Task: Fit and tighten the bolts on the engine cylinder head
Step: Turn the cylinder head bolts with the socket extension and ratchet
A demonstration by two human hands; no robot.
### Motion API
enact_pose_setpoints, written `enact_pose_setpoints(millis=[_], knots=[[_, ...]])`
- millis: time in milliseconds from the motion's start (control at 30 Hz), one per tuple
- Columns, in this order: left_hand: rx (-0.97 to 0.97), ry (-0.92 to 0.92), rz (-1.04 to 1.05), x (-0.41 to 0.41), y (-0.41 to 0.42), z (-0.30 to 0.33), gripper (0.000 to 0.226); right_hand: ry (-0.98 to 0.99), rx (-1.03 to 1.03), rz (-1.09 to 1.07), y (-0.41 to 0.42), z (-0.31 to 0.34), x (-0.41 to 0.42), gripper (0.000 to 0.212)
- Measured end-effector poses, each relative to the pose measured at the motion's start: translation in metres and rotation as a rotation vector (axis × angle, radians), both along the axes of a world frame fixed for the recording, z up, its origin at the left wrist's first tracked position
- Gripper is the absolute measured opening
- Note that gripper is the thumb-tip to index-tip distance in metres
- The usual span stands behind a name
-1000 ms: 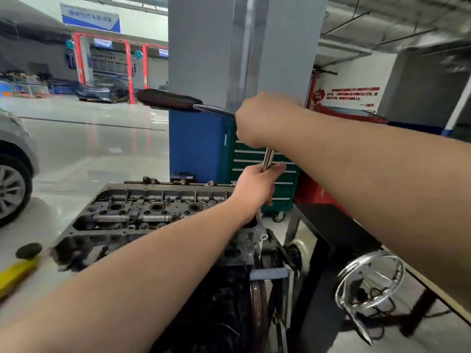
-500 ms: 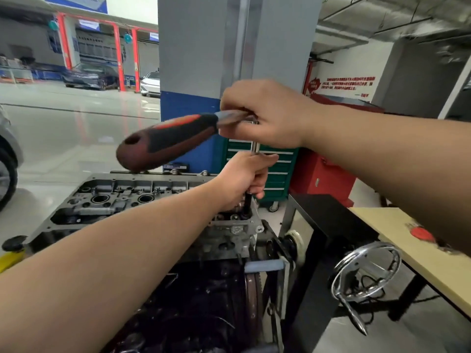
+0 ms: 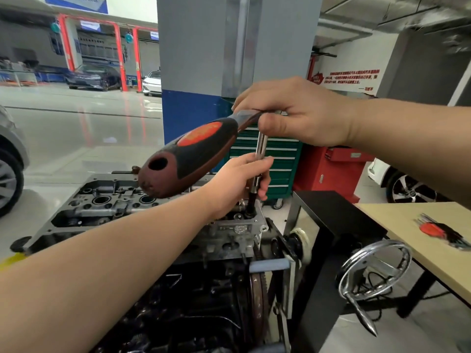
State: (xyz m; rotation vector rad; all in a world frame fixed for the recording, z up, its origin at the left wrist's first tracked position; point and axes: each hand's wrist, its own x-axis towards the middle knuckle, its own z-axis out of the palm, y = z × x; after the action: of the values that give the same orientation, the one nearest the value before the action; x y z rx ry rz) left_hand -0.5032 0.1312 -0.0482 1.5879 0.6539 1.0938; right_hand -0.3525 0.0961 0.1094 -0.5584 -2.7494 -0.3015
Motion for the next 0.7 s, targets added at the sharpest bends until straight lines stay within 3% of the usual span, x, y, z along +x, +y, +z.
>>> enact_pose_setpoints(millis=[133, 367, 467, 500, 533, 600, 700], knots=[[-0.045, -0.034, -0.058, -0.002, -0.002, -0.01, 0.034, -0.02, 0.042, -0.091, -0.002, 0.005, -0.001, 0.063], [-0.128, -0.045, -0.126, -0.004, -0.001, -0.012, 0.042, -0.168, 0.382, -0.509, -0.003, 0.013, -0.046, 0.083], [-0.133, -0.046, -0.127, -0.004, -0.001, -0.012, 0.042, -0.247, 0.522, -0.627, 0.01, 0.014, -0.071, 0.056], [-0.124, -0.042, -0.12, -0.004, -0.002, -0.012, 0.041, -0.319, 0.521, -0.695, 0.017, 0.015, -0.078, 0.037], [-0.115, -0.039, -0.107, -0.005, -0.001, -0.012, 0.04, -0.329, 0.473, -0.77, 0.024, 0.017, -0.083, 0.034], [-0.114, -0.046, -0.076, -0.004, -0.001, -0.011, 0.036, -0.251, 0.345, -0.898, 0.033, 0.018, -0.086, 0.046], [-0.139, -0.059, -0.057, 0.001, 0.0, -0.01, 0.035, -0.164, 0.385, -0.916, 0.041, 0.005, -0.082, 0.035]])
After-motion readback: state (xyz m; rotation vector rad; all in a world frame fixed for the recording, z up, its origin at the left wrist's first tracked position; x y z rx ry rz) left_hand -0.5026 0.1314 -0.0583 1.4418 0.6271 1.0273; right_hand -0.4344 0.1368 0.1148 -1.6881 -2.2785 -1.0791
